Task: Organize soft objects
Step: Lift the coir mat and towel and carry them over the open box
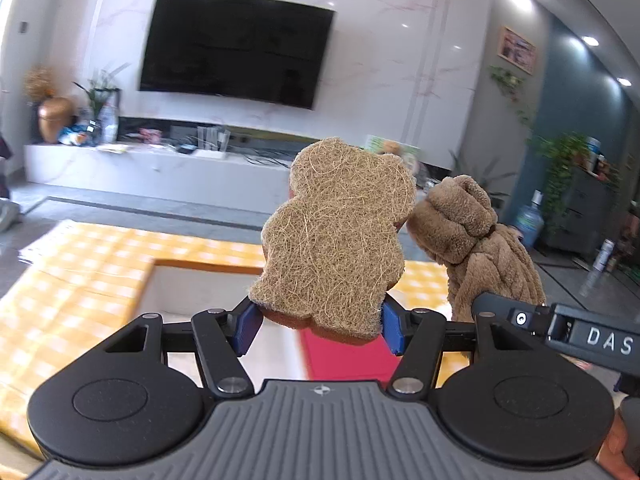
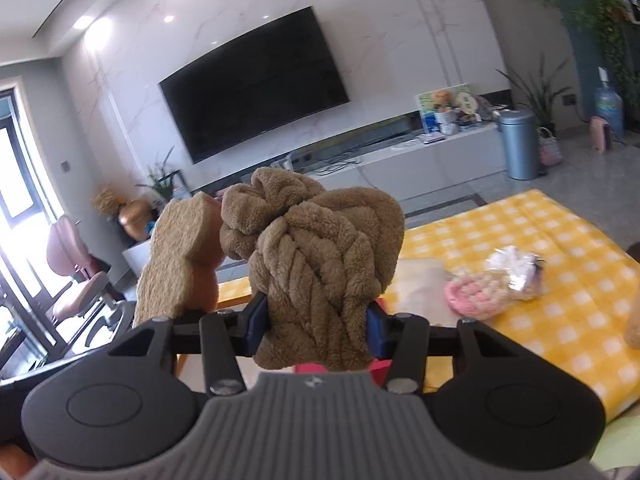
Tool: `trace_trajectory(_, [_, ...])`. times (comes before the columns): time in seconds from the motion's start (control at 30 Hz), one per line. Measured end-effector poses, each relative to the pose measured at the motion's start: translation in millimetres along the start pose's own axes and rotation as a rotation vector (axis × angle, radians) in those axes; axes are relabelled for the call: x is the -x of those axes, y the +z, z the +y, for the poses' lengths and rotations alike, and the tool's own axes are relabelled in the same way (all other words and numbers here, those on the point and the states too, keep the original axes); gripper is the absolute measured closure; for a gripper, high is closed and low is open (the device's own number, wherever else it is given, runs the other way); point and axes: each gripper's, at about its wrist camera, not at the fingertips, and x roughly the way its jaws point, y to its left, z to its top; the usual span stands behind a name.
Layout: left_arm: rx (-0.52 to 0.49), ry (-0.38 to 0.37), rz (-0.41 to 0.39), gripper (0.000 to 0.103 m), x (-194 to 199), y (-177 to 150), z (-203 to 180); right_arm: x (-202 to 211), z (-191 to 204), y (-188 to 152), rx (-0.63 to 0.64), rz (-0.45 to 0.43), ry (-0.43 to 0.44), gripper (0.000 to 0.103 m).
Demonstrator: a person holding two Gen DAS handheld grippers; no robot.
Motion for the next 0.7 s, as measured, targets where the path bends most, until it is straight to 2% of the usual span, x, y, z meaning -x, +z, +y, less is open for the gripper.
trace_trajectory(0.23, [0.046, 0.106, -0.02, 0.034, 4.2, 10.5, 47.1, -36.6, 65.0, -17.4, 0.121, 0.057, 0.052, 0.054])
trace_trajectory(0.4, [0.094, 0.133, 0.017, 0.034, -5.4, 1.7, 81.2, -68.2, 97.1, -40.1, 0.17, 0.138, 0.074, 0.054])
trace_trajectory(0.6, [0.155, 0.138, 0.096, 0.034, -15.1, -18.7, 119.2, -124.2, 111.2, -81.3, 0.243, 0.29, -0.009, 0.054])
trace_trajectory(0.7, [0.136, 0.171, 0.098, 0.034, -12.7, -21.9, 118.4, -150.2, 116.9, -101.9, 0.293, 0.347, -0.087, 0.054])
